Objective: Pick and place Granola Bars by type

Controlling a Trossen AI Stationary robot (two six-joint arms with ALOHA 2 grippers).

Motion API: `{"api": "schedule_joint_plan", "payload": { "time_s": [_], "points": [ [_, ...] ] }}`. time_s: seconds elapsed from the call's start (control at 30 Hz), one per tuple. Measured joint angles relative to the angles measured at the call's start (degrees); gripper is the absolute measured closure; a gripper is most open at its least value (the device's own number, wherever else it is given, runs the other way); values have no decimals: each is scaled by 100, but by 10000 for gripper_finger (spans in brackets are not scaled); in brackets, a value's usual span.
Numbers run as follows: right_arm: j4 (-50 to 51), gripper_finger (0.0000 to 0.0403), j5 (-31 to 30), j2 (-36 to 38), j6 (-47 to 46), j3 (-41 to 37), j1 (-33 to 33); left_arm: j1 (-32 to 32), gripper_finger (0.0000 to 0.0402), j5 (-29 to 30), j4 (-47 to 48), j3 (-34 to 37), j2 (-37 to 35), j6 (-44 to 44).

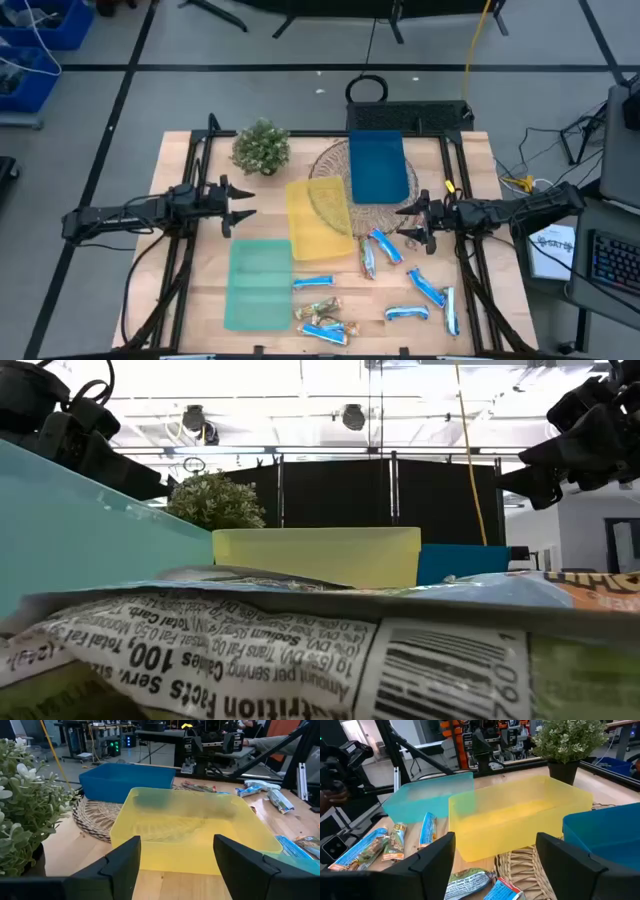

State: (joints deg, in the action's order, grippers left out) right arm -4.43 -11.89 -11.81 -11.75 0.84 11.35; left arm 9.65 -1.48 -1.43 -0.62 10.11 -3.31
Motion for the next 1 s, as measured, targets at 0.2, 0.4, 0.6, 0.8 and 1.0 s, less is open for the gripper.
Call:
{"api": "schedule_joint_plan", "payload": {
  "time_s": [0.2, 0.4, 0.6, 0.8, 1.0],
  "points": [
    [-32, 135, -1, 0, 0, 0, 0, 0, 146, 0, 0, 0, 0, 11],
    [18, 135, -204, -5, -526, 76, 0, 0, 146, 0, 0, 0, 0, -28],
    [702, 135, -333, -380, -966, 666, 2, 2, 146, 3, -2, 0, 0, -160],
    [2674, 135, -819, -1293, -2024, 1870, -1, 2, 146, 2, -4, 0, -2, -172],
    [4408, 135, -853, -2366, -3610, 2881, -2, 2, 146, 3, -4, 0, -2, -170]
  ]
}}
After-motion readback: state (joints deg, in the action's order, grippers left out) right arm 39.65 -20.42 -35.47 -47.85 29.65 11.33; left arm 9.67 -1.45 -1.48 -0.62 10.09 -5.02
